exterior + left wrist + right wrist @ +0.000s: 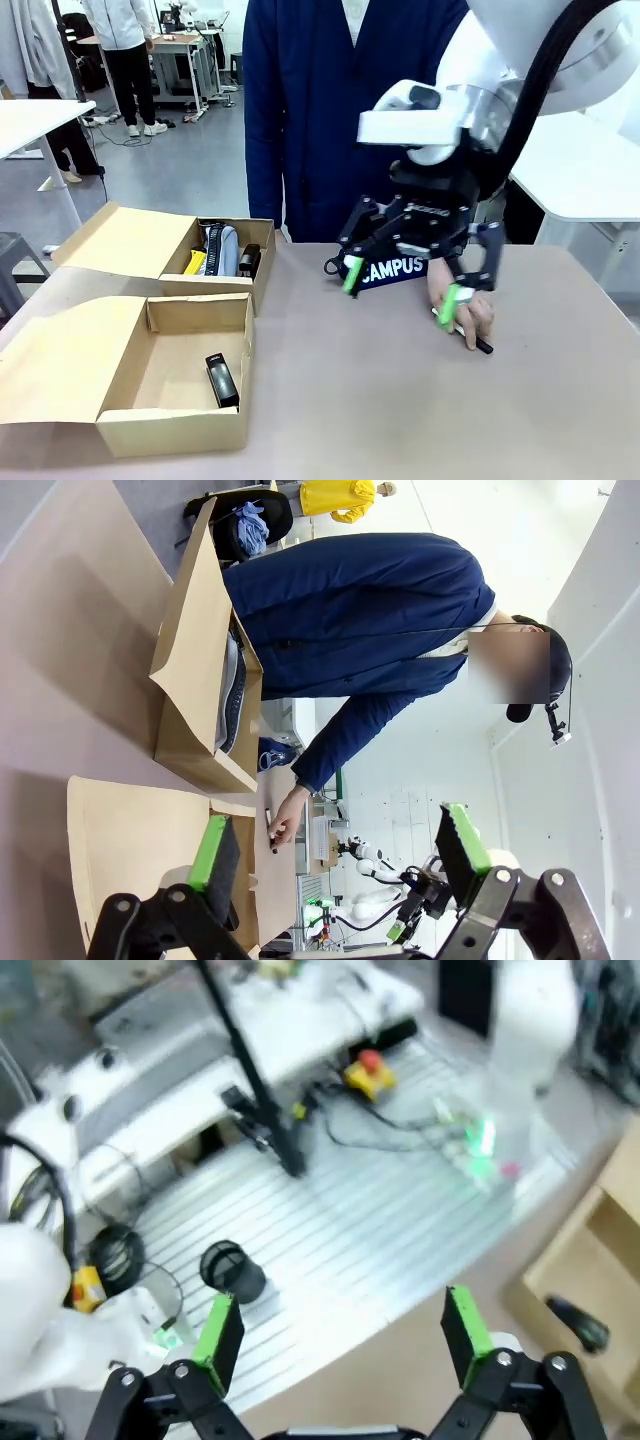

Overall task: Place items inside the box.
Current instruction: Pick up a Pencil pouch or Stapler and place it inside the Mailer Box closest to the robot.

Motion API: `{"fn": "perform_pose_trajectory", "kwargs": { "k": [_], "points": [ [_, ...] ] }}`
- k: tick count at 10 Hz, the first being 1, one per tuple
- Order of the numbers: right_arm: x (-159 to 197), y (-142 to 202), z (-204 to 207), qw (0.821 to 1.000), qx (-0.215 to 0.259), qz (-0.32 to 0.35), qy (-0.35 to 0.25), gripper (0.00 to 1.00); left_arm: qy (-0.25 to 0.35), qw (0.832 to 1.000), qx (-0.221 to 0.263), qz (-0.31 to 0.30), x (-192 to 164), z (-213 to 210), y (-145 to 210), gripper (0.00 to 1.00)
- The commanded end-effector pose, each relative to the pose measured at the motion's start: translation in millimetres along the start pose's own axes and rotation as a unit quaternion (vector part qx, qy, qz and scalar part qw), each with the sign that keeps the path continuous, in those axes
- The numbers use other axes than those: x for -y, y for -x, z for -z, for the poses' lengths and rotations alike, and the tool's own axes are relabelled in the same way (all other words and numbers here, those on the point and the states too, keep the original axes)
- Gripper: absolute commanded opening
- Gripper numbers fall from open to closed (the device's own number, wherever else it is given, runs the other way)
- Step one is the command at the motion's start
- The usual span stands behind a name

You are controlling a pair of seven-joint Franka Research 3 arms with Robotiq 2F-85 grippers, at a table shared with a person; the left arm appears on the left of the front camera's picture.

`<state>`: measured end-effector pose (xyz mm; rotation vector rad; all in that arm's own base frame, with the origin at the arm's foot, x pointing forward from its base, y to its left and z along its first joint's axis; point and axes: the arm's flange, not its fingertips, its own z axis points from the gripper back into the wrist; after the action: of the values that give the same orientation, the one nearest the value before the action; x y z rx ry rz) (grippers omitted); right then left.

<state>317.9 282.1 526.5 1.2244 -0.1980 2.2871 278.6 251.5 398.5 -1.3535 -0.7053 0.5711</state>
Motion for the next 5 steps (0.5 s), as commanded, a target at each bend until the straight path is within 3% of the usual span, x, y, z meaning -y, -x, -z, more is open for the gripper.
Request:
{"fn": "perform_pose_trajectory", "kwargs": {
  "k": [1, 2, 3, 5],
  "points": [
    [5.3, 10.6, -27.4, 0.999, 0.036, 0.009, -0.02, 1.0, 0.006, 1.0, 0.001, 0.004, 0.8, 0.7, 3.6, 1.0],
    [9.3, 15.1, -28.5, 0.998, 0.011, 0.051, 0.034, 1.0, 0.006, 1.0, 0.001, 0.004, 0.8, 0.7, 3.6, 1.0],
    [-1.6, 10.2, -12.3, 0.999, 0.027, -0.01, -0.019, 1.0, 0.006, 1.0, 0.001, 0.004, 0.8, 0.7, 3.6, 1.0],
    [0.6, 23.4, -25.2, 1.0, 0.022, 0.019, -0.012, 1.0, 0.006, 1.0, 0.001, 0.004, 0.8, 0.7, 3.6, 1.0]
  ]
}}
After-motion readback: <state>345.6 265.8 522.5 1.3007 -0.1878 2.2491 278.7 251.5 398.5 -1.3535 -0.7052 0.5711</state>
